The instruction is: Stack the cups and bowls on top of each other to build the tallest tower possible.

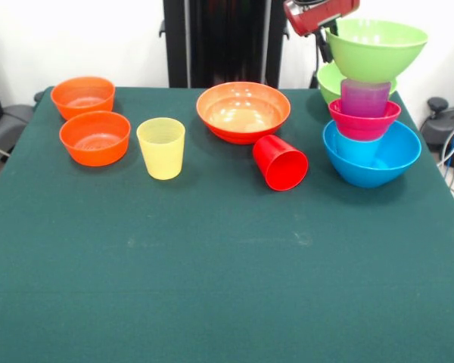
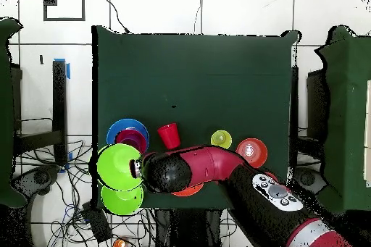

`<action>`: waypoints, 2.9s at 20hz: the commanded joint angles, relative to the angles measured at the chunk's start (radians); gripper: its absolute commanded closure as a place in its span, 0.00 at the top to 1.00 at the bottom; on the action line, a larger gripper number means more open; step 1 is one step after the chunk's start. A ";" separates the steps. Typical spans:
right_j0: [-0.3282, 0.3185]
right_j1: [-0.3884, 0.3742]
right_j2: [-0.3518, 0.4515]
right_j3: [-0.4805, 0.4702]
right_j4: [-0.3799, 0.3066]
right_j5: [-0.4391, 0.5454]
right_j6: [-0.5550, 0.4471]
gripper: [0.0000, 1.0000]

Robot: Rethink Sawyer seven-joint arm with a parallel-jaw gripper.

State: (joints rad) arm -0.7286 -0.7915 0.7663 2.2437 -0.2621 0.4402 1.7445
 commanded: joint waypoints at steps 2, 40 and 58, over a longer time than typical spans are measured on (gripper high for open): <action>0.013 -0.009 0.001 -0.013 -0.052 -0.023 0.024 0.00; 0.005 0.002 0.007 -0.042 -0.049 -0.006 0.003 0.00; 0.003 0.006 0.002 -0.068 -0.049 0.016 -0.010 0.00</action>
State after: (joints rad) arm -0.7330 -0.8152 0.7663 2.2354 -0.2621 0.4402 1.7445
